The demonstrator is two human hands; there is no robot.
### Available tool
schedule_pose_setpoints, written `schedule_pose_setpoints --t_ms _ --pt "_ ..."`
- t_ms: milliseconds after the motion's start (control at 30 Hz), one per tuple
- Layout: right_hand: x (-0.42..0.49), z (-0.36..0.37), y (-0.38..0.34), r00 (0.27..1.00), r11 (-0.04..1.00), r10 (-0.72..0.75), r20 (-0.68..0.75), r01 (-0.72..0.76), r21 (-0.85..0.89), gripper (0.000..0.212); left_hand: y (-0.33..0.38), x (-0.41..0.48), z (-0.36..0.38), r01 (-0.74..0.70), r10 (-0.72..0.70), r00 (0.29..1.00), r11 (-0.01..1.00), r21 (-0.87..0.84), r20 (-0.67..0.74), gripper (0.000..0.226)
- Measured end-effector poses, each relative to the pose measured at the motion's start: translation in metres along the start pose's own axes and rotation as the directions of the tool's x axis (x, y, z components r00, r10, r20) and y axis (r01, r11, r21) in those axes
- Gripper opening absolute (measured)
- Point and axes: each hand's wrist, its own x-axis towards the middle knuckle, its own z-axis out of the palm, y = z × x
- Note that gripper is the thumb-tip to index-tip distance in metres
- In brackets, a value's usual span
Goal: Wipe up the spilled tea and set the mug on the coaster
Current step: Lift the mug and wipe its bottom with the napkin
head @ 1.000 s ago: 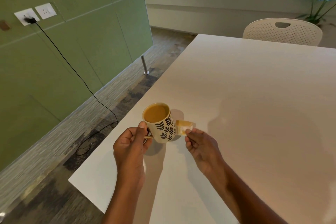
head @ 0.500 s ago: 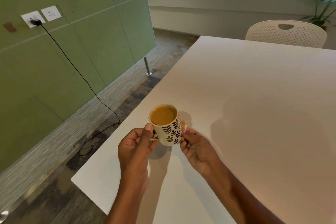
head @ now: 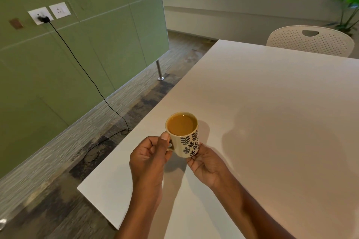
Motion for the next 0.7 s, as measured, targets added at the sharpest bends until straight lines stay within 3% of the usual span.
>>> schedule_pose_setpoints --t_ms 267,367,433,700 --pt "-0.002 0.002 0.009 0.998 0.996 0.059 -0.009 -0.059 0.061 0.056 0.002 0.002 -0.001 0.002 -0.002 1.000 1.000 -0.005 -0.030 0.027" --pt "-0.002 0.000 0.013 0.997 0.995 0.071 -0.022 -0.070 0.067 0.045 0.004 0.001 -0.002 0.009 -0.009 0.999 1.000 0.000 -0.037 0.029" --pt "-0.002 -0.001 0.014 0.996 0.995 0.080 -0.031 -0.078 0.061 0.041 0.005 0.001 -0.002 0.013 -0.013 0.999 1.000 -0.009 -0.036 0.027" --pt "-0.009 -0.001 0.029 0.990 0.989 0.142 -0.016 -0.142 -0.028 0.056 0.007 0.002 0.001 -0.016 0.014 0.999 0.998 -0.068 -0.030 0.024"
